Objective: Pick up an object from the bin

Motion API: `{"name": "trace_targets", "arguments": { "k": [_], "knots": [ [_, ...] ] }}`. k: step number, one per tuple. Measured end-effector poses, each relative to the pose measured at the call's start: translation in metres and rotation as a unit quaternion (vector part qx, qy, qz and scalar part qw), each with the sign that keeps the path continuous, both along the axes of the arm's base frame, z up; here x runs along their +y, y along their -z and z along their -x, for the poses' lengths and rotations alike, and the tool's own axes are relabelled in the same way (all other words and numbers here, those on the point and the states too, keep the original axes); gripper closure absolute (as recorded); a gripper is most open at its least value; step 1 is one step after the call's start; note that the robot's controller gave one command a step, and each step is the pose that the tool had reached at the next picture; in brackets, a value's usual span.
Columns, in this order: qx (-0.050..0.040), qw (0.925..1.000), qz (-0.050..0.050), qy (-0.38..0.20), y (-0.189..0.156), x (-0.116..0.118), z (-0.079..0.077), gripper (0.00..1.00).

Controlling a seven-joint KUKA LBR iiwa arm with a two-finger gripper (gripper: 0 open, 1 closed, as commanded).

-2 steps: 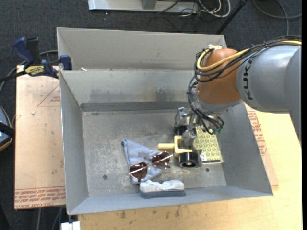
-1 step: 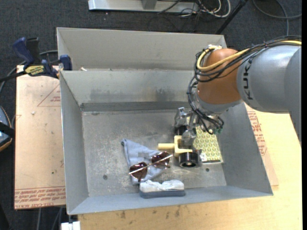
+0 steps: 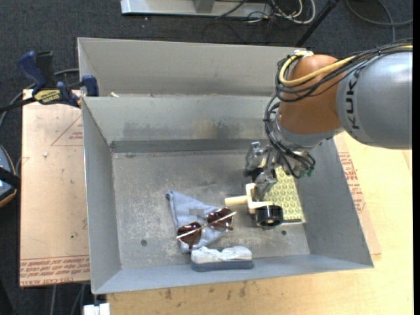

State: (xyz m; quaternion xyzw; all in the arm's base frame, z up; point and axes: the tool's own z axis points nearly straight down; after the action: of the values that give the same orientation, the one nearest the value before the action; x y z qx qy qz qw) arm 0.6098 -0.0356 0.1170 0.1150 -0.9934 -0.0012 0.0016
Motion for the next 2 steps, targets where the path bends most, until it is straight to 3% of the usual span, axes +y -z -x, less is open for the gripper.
{"name": "trace_targets", "arguments": {
  "k": [1,2],
  "knots": [
    [0.0011,1.0000,0.000,-0.005,-0.057,0.001,0.029,1.00],
    [-0.0107,0.9999,0.001,-0.010,-0.045,0.006,0.014,1.00]
  ]
}}
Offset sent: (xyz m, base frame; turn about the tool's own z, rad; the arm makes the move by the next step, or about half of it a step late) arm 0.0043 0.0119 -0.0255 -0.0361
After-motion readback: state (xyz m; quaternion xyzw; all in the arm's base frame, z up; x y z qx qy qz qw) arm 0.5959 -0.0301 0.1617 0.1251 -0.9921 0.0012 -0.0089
